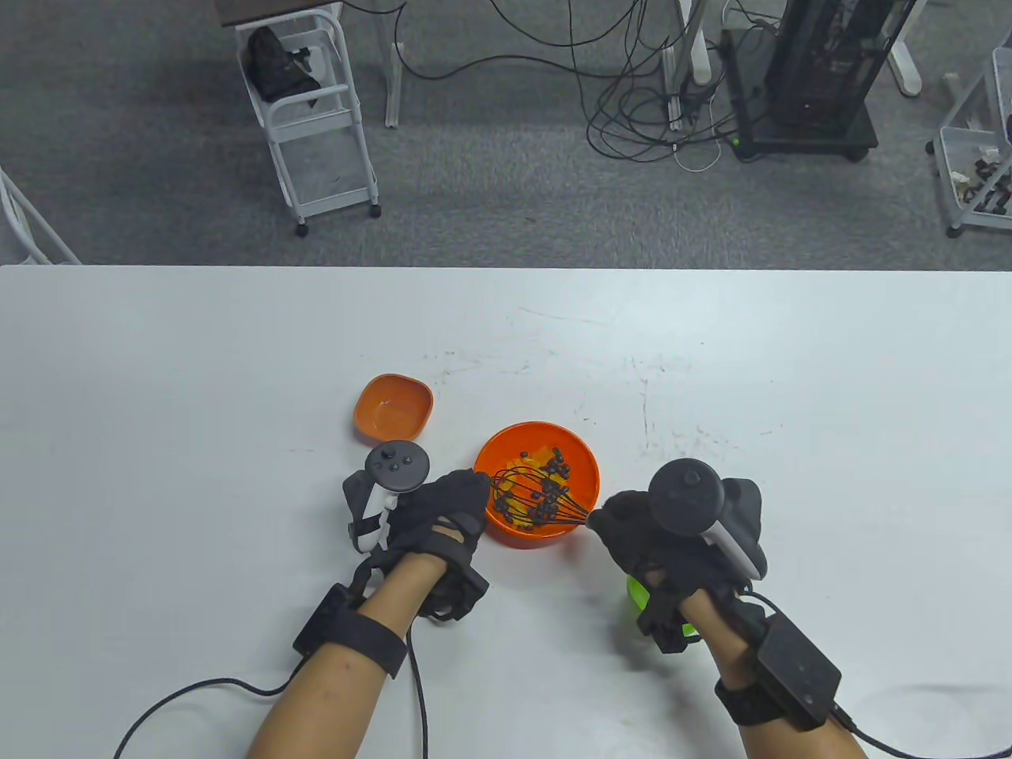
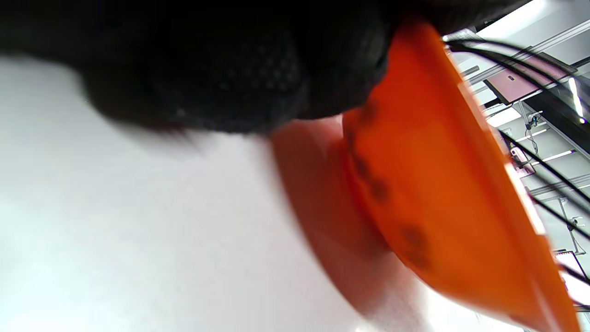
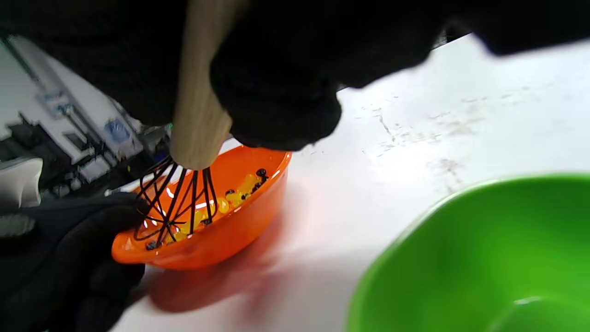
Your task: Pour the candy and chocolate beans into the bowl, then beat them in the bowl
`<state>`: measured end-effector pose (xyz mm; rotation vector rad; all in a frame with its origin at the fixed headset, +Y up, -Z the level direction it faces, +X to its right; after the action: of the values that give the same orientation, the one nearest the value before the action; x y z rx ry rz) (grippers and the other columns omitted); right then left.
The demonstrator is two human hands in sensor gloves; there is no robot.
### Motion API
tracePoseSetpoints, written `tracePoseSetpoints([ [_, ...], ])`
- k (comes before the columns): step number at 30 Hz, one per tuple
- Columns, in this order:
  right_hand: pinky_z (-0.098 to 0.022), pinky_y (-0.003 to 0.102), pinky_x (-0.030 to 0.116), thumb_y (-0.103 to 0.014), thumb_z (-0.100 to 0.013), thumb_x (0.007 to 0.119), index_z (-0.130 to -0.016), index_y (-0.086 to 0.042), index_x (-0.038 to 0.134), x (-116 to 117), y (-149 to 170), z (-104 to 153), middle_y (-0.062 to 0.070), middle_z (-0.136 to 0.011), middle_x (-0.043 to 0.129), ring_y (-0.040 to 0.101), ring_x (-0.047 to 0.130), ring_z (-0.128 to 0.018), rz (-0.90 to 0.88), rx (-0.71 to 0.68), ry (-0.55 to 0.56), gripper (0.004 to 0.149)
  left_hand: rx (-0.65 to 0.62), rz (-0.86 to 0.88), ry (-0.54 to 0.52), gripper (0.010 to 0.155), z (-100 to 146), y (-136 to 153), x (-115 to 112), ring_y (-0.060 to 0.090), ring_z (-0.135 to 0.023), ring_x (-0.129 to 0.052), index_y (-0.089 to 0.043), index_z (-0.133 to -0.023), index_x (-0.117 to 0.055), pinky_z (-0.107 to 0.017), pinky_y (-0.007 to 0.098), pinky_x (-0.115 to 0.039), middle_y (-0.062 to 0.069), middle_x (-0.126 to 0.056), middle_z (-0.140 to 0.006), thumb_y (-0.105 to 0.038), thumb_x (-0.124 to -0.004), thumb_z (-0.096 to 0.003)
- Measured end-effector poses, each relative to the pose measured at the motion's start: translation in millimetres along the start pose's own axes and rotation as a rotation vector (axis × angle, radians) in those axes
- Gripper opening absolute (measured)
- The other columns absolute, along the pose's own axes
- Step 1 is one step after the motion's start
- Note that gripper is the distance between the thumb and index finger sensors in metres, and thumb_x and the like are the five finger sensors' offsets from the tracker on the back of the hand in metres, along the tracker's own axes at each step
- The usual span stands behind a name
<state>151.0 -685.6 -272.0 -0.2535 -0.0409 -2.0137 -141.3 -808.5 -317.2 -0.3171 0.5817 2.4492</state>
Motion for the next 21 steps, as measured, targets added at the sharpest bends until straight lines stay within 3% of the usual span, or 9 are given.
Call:
tracePoseSetpoints([
  [3,-0.003,0.043,0.089,-0.050,-0.044,0.092,-0.076,-0.013,0.098,-9.1,-0.2,2.5,0.008,-0.038,0.106,0.023,0.092,-0.003,0.011,-0.020,-0.031,0.049,-0.001,-0.005,-0.001,0.050,0.3,-0.5,-0.4,0.018,-0.027,-0.101,-0.020,-0.067,-0.084,-0.014,0.032,-0.089,-0.007,-0.099,-0.047,-0.062,-0.063,-0.0493],
  [11,-0.007,0.044,0.089,-0.050,-0.041,0.095,-0.076,-0.015,0.098,-27.2,8.4,7.0,0.008,-0.040,0.106,0.024,0.092,-0.005,0.121,0.053,0.077,0.049,-0.012,-0.010,0.009,0.049,-0.4,-0.9,-0.9,0.019,-0.026,-0.101,-0.019,-0.066,-0.085,-0.014,0.034,-0.089,-0.007,-0.100,-0.045,-0.061,-0.067,-0.0489],
  [14,-0.005,0.043,0.089,-0.050,-0.043,0.091,-0.077,-0.013,0.097,-24.2,15.0,5.5,0.007,-0.039,0.105,0.022,0.091,-0.004,0.121,0.109,0.143,0.051,-0.019,-0.008,0.017,0.049,-0.6,-1.3,-1.4,0.019,-0.026,-0.101,-0.018,-0.066,-0.085,-0.014,0.034,-0.089,-0.006,-0.099,-0.045,-0.061,-0.067,-0.0489],
  [21,-0.002,0.040,0.089,-0.050,-0.047,0.083,-0.078,-0.010,0.094,-0.3,26.5,-3.9,0.005,-0.038,0.104,0.019,0.091,-0.001,-0.046,0.156,0.141,0.052,-0.016,-0.008,0.015,0.049,-0.5,-1.3,-1.5,0.019,-0.026,-0.101,-0.019,-0.066,-0.085,-0.014,0.034,-0.089,-0.006,-0.100,-0.045,-0.061,-0.067,-0.0486],
])
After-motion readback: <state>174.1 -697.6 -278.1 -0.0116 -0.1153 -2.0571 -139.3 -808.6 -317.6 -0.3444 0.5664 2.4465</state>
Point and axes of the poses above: the tracker on the back of each hand, its own y axis roughly to the little-finger side, its own z axis roughly from the fingertips to the wrist, x = y × z, the point moved 3 cm from there along -z, roughly from the wrist to the fingertips
